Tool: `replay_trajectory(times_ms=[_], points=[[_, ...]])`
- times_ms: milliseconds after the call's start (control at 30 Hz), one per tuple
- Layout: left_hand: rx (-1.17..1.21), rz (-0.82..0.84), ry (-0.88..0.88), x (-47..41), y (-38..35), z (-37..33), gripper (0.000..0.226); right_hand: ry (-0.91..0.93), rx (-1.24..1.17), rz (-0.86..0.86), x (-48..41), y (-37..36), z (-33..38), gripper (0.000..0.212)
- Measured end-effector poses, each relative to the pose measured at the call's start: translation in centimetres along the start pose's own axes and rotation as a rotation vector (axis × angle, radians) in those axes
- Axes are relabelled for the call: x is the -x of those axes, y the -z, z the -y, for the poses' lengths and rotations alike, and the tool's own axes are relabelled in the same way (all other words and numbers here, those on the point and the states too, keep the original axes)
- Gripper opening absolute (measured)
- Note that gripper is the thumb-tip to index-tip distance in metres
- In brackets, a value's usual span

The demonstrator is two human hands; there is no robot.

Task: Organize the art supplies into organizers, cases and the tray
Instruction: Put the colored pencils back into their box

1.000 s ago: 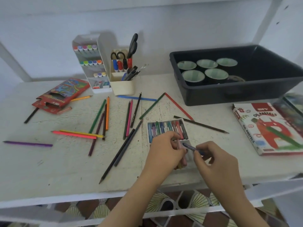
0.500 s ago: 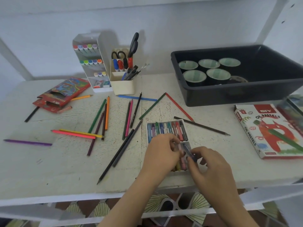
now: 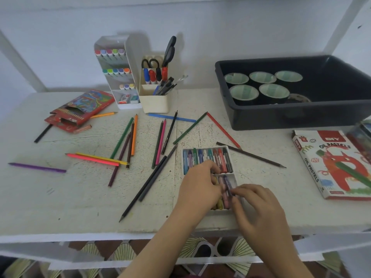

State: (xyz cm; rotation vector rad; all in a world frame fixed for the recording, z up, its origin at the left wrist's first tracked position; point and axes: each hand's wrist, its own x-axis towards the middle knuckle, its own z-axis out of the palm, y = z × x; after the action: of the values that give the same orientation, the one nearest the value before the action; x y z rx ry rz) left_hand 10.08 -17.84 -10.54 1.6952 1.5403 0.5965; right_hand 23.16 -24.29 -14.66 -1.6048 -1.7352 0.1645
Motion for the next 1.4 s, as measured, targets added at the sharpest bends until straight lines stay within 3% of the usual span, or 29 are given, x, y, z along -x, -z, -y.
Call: replay_trajectory(times_ms=[400, 600, 800, 1000, 1233, 1400], points=[[0.030, 0.054, 0.005, -0.4, 0.3, 0.3, 0.024, 0.218, 0.236, 0.095, -1.1, 0.4, -0.1, 0.024], [0.202, 0.059, -0.022, -0.4, 1.9, 0.6, 0.023, 0.160, 0.183, 0.171, -3.0, 0.9, 0.8, 0.026], [0.235, -0.114, -0.001, -0.5, 6.3, 3.2, 0.020, 0.137, 0.103, 0.295, -7.3, -1.8, 4.6, 0.017], [0.222, -0.373, 0.124, 0.0, 13.3, 9.0, 0.016, 0.284, 0.087, 0.516, -12.9, -8.2, 10.8, 0.033], [0.083, -0.641, 0.228, 0.6, 20.7, 16.2, 0.019, 0.453, 0.071, 0.581, -19.0, -18.4, 18.8, 0.036], [0.029, -0.717, 0.253, 0.7, 23.8, 19.5, 0.021, 0.504, 0.150, 0.550, -21.8, -25.3, 22.2, 0.040]])
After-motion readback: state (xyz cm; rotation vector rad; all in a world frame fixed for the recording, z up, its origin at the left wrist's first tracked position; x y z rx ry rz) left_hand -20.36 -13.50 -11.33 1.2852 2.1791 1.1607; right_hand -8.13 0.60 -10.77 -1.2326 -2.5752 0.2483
